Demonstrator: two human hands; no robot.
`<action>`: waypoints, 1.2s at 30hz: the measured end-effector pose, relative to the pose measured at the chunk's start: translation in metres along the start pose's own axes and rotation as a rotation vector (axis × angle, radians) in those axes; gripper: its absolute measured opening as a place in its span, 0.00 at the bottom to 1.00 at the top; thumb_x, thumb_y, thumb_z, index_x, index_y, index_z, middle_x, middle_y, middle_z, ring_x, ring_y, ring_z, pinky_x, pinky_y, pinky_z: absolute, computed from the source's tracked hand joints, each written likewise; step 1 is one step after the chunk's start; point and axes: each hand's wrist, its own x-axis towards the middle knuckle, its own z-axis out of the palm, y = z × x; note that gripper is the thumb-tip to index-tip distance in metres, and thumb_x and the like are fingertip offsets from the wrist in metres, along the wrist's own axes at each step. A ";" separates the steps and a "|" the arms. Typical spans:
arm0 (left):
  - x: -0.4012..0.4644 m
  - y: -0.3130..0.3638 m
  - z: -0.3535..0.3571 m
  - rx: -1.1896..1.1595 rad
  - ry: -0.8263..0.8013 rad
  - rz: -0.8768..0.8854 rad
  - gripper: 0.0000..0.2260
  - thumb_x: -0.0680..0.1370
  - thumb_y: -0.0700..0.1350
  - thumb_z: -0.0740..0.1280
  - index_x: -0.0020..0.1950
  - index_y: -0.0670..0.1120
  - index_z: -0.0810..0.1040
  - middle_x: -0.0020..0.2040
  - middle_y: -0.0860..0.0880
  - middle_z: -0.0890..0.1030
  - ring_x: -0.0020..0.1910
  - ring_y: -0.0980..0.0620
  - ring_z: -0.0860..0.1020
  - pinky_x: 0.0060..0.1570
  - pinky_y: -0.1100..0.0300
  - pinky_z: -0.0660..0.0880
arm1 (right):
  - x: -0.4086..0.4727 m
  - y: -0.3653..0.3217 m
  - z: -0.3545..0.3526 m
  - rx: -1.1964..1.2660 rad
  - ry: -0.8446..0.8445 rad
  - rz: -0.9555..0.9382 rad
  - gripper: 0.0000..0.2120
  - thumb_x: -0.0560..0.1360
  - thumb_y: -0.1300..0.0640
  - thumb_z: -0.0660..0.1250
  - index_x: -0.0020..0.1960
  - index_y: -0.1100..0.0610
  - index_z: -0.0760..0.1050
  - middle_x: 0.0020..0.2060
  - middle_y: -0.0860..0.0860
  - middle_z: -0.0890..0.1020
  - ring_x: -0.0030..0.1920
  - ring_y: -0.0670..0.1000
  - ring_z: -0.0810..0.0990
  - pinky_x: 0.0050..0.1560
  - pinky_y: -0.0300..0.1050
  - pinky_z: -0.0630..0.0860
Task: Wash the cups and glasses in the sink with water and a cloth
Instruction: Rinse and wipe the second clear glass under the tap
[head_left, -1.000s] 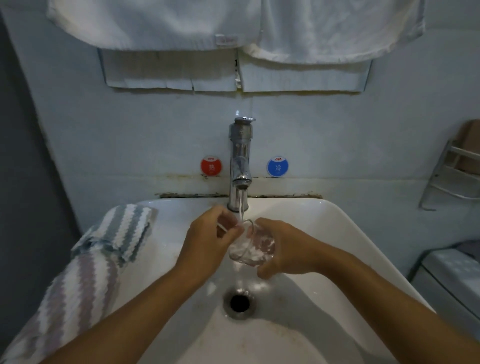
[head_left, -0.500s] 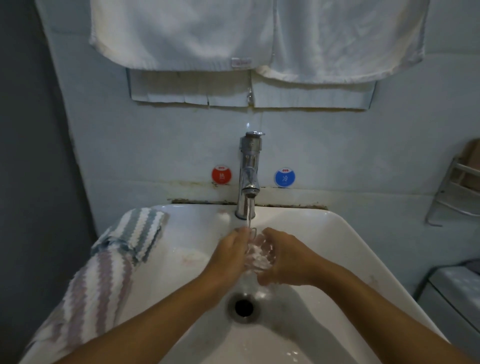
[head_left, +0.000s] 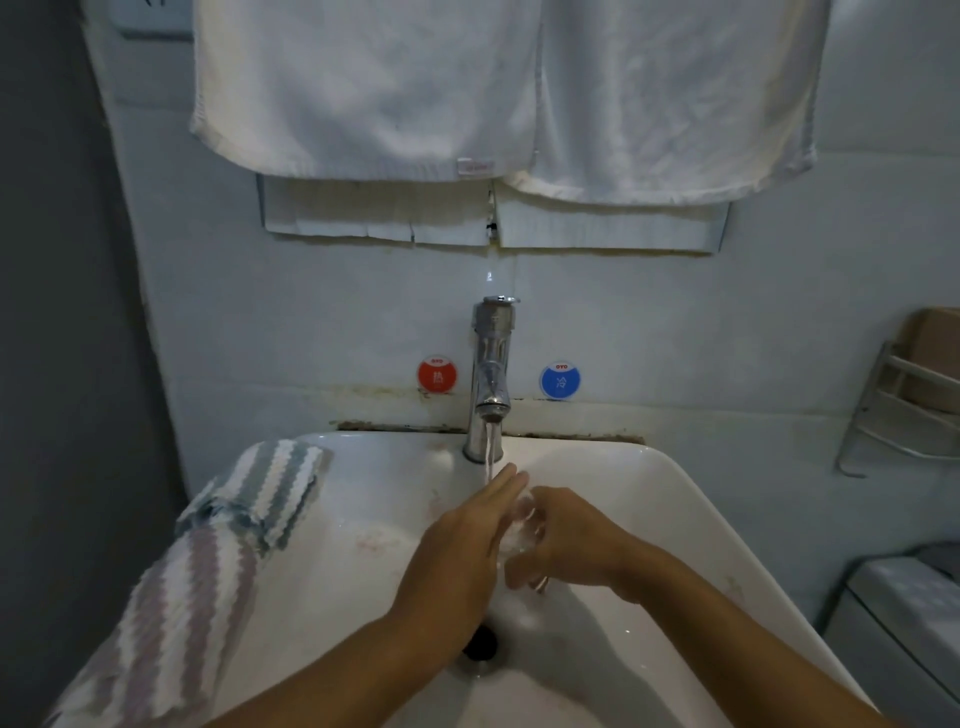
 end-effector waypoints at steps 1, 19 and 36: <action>-0.001 -0.002 -0.002 0.039 -0.011 -0.008 0.26 0.82 0.44 0.64 0.77 0.59 0.60 0.73 0.59 0.69 0.69 0.60 0.70 0.67 0.72 0.63 | -0.001 0.000 -0.002 0.021 -0.012 0.015 0.28 0.65 0.55 0.80 0.61 0.52 0.73 0.52 0.47 0.78 0.49 0.48 0.79 0.49 0.37 0.78; 0.068 0.046 -0.090 0.519 0.362 0.147 0.33 0.80 0.41 0.63 0.80 0.57 0.51 0.62 0.51 0.72 0.52 0.54 0.72 0.40 0.64 0.74 | -0.005 -0.004 -0.003 -0.089 -0.033 -0.028 0.28 0.65 0.54 0.80 0.59 0.47 0.68 0.50 0.45 0.75 0.46 0.47 0.78 0.38 0.35 0.77; 0.000 0.001 -0.098 0.516 0.314 0.040 0.12 0.77 0.40 0.64 0.60 0.47 0.78 0.51 0.50 0.80 0.50 0.47 0.78 0.44 0.50 0.78 | -0.010 -0.008 0.005 -0.726 0.322 -0.430 0.36 0.69 0.54 0.76 0.73 0.48 0.64 0.64 0.47 0.72 0.60 0.48 0.70 0.60 0.42 0.70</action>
